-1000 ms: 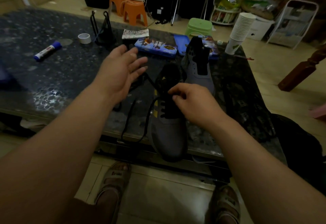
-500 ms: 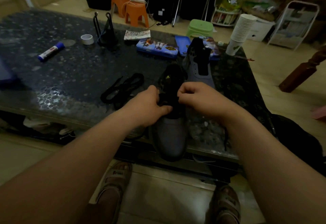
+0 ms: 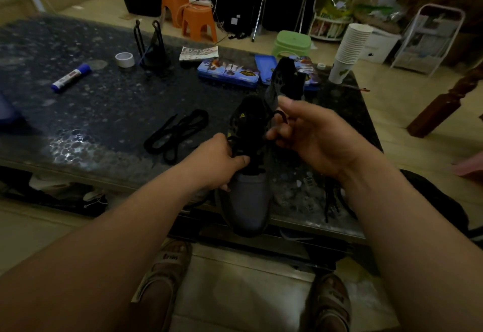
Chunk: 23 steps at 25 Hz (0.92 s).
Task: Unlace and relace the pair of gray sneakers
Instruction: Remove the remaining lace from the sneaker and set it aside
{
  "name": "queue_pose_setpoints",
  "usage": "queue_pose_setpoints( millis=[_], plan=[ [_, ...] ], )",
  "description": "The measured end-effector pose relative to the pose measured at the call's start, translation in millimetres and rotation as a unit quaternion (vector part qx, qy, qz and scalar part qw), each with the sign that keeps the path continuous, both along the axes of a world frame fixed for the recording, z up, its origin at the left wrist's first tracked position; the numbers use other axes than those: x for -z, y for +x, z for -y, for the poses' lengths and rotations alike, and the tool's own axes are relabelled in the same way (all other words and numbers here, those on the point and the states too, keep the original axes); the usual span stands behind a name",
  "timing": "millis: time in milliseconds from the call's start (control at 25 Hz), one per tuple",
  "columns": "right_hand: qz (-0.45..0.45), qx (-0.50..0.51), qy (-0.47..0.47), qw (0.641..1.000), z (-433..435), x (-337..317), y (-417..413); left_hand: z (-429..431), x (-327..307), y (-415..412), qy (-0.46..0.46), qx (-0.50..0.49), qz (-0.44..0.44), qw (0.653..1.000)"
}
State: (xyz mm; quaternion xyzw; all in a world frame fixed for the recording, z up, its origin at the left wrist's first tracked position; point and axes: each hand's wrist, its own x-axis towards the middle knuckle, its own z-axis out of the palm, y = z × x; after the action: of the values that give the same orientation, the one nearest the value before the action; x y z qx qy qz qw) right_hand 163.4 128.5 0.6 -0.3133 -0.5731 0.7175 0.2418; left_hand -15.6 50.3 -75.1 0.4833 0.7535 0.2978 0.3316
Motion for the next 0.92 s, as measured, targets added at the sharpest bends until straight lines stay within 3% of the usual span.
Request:
queue_pose_setpoints(
  millis=[80,160,200,320,360,400,480,520,560,640,720,760,840,880,920],
  plan=[
    [0.093,-0.016,0.078,0.992,-4.5,-7.2,12.5,0.0,1.1,-0.2,-0.005,-0.003,-0.002,1.0],
    [0.236,-0.056,0.197,0.95,-2.3,-12.0,20.9,0.8,1.4,-0.3,-0.014,-0.008,-0.01,1.0],
    [0.249,-0.057,0.218,0.942,-0.2,-14.5,24.3,0.9,1.6,-0.6,-0.017,-0.01,-0.012,1.0],
    [0.077,-0.015,0.116,0.99,3.9,-28.6,41.2,-0.3,3.0,-1.0,-0.025,-0.017,-0.008,1.0],
    [0.068,-0.013,0.096,0.993,4.1,-32.6,47.6,-1.1,3.3,-0.8,-0.026,-0.017,-0.006,1.0],
    [0.127,-0.02,0.104,0.986,3.1,-34.4,54.8,-1.8,4.8,-0.5,-0.023,-0.017,-0.003,1.0],
    [0.354,-0.083,0.204,0.909,5.2,-30.2,66.8,-2.7,7.5,-0.7,-0.018,-0.011,0.001,1.0],
    [0.379,-0.095,0.243,0.888,7.8,-27.4,70.2,-3.2,7.7,-0.9,-0.02,-0.008,0.0,1.0],
    [0.33,-0.081,0.255,0.905,10.2,-24.4,74.1,-3.7,8.3,-1.9,-0.024,-0.01,-0.005,1.0],
    [0.092,-0.012,0.16,0.983,12.2,-25.5,84.4,-2.8,8.1,-3.2,-0.027,-0.017,-0.013,0.999],
    [-0.076,0.01,0.041,0.996,10.7,-30.6,93.0,-1.7,8.6,-3.6,-0.026,-0.015,-0.014,0.999],
    [-0.068,0.003,0.019,0.998,7.7,-26.9,95.6,-1.2,8.0,-3.0,-0.027,-0.013,-0.015,0.999],
    [0.136,-0.032,0.068,0.988,5.9,-10.6,94.1,-0.9,8.4,-2.3,-0.027,-0.013,-0.02,0.999],
    [0.241,-0.056,0.118,0.962,6.0,-3.5,91.2,-1.2,8.4,-2.3,-0.026,-0.014,-0.024,0.999],
    [0.281,-0.072,0.146,0.946,7.4,-0.2,86.0,-1.7,8.1,-3.3,-0.025,-0.016,-0.028,0.999]
  ],
)
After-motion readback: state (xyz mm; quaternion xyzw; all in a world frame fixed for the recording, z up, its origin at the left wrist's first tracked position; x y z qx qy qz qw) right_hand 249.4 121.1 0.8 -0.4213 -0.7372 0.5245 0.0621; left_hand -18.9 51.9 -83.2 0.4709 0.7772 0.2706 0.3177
